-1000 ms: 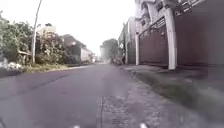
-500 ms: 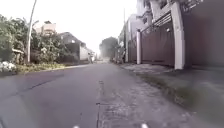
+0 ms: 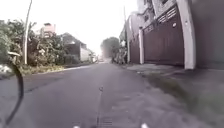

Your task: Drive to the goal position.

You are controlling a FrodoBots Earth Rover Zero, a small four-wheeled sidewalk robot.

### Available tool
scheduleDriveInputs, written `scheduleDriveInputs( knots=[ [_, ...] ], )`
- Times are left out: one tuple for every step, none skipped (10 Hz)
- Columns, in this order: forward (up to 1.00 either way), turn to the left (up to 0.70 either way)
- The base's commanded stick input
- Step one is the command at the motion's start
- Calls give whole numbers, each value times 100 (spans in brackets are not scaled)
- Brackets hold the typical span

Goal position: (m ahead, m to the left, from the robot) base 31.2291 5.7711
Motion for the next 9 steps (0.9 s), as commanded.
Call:
scheduleDriveInputs(
  knots=[
    [100,0],
    [100,0],
    [100,0],
    [100,0],
    [100,0],
    [100,0],
    [100,0],
    [100,0],
    [100,0]
  ],
)
